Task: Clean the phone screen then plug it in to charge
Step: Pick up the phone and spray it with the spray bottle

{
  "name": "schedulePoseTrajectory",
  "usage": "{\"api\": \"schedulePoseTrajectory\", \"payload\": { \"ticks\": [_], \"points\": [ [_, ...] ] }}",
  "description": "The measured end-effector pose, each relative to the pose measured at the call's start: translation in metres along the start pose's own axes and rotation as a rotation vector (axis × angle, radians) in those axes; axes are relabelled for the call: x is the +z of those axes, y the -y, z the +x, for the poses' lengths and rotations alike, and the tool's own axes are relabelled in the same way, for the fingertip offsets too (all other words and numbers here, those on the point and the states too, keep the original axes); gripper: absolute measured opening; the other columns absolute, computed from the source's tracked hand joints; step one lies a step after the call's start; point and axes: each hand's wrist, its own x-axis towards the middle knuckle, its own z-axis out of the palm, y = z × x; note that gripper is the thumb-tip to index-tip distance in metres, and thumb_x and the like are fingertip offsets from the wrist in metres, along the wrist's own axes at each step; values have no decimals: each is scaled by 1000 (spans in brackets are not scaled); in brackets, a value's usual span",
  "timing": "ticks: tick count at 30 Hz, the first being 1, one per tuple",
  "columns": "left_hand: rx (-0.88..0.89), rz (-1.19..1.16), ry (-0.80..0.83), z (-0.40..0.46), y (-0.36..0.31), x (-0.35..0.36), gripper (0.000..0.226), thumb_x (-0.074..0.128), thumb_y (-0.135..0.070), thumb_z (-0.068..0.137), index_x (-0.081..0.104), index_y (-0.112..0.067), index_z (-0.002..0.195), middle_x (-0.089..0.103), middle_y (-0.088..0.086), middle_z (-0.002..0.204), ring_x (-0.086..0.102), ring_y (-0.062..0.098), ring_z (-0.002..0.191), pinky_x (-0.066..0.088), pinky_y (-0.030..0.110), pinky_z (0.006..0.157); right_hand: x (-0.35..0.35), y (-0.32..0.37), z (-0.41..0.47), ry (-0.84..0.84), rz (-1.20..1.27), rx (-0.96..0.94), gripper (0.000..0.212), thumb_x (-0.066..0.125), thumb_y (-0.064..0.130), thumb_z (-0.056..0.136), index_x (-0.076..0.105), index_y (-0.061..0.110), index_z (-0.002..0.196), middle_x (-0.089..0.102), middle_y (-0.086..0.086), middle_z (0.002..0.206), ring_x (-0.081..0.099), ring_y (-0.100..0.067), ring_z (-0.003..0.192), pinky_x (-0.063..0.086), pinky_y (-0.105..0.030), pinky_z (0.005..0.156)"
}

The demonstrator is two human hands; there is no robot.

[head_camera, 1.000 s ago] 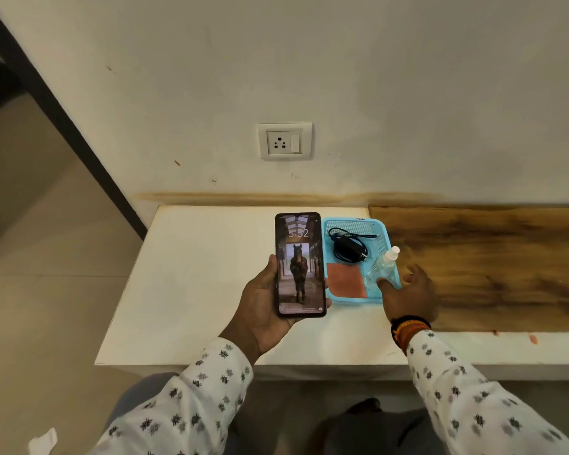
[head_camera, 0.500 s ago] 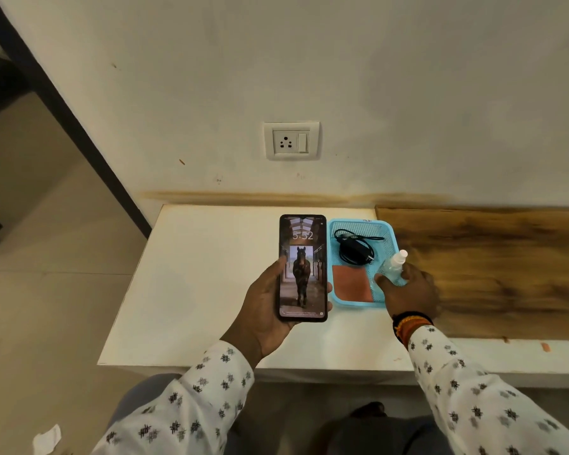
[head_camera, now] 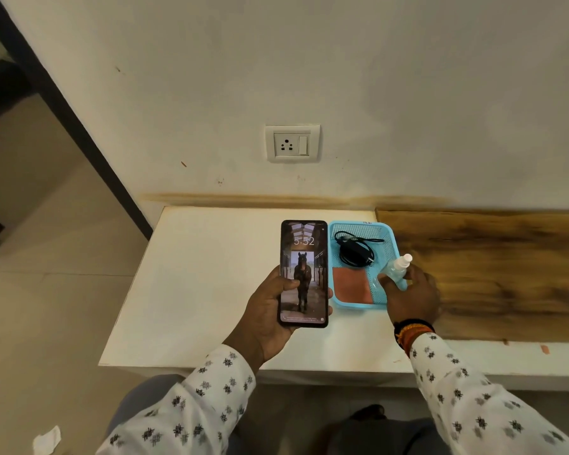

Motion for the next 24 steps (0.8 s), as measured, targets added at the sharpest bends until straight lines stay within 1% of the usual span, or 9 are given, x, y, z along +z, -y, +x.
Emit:
{"api": "schedulePoseTrajectory", "payload": {
  "ticks": [3, 5, 7, 10, 13, 17, 21, 24],
  "points": [
    [-3, 1, 16, -1, -1, 2, 36, 57, -24, 91, 68, -15, 124, 66, 27, 118, 66, 42, 103, 57, 54, 89, -2, 1, -3, -17, 37, -11, 52, 79, 38, 75, 62, 16, 119, 63, -10, 114, 57, -32, 106, 49, -51, 90],
    [-4, -19, 26, -2, -1, 3, 35, 58, -24, 89, 70, -14, 121, 67, 26, 117, 66, 42, 103, 57, 54, 87, -3, 0, -6, -28, 62, -25, 52, 79, 37, 75, 62, 14, 119, 63, -11, 113, 58, -31, 105, 51, -50, 89],
    [-6, -52, 26, -3, 0, 4, 36, 61, -21, 85, 69, -12, 119, 66, 26, 116, 66, 44, 102, 57, 55, 85, -5, -1, -9, -30, 94, -28, 52, 79, 37, 76, 63, 12, 118, 63, -11, 114, 57, -30, 106, 51, -50, 89],
    [-15, -61, 28, -4, -1, 6, 42, 62, -23, 85, 63, -10, 125, 65, 26, 116, 65, 44, 104, 55, 58, 90, -7, 0, -12, -47, 123, -48, 50, 79, 36, 76, 64, 12, 117, 63, -10, 113, 58, -30, 104, 52, -51, 88],
    [-32, -69, 29, -5, -3, 8, 48, 63, -30, 86, 61, -6, 128, 64, 26, 118, 64, 44, 105, 53, 59, 92, -9, 3, -13, -48, 151, -46, 49, 80, 34, 76, 64, 10, 116, 62, -11, 113, 58, -30, 103, 52, -49, 88],
    [-44, -78, 18, -6, -3, 6, 48, 55, -43, 92, 70, -8, 121, 66, 25, 119, 66, 43, 105, 53, 59, 93, -12, 7, -16, -33, 248, -21, 50, 79, 31, 78, 61, 10, 120, 61, -9, 117, 58, -28, 106, 51, -43, 89],
    [-33, -35, 5, -4, -2, 2, 56, 49, -54, 94, 69, -11, 123, 67, 22, 121, 65, 41, 108, 50, 59, 96, -15, 11, -24, 17, 409, -55, 41, 72, 26, 85, 59, 13, 122, 65, -4, 117, 59, -23, 108, 47, -31, 86],
    [-32, -34, -5, -5, -2, 3, 57, 49, -56, 91, 71, -12, 121, 68, 22, 119, 65, 40, 107, 51, 58, 96, -17, 15, -29, 60, 488, -74, 40, 68, 27, 88, 56, 16, 125, 65, -1, 119, 61, -20, 109, 51, -33, 88]
  ]
}}
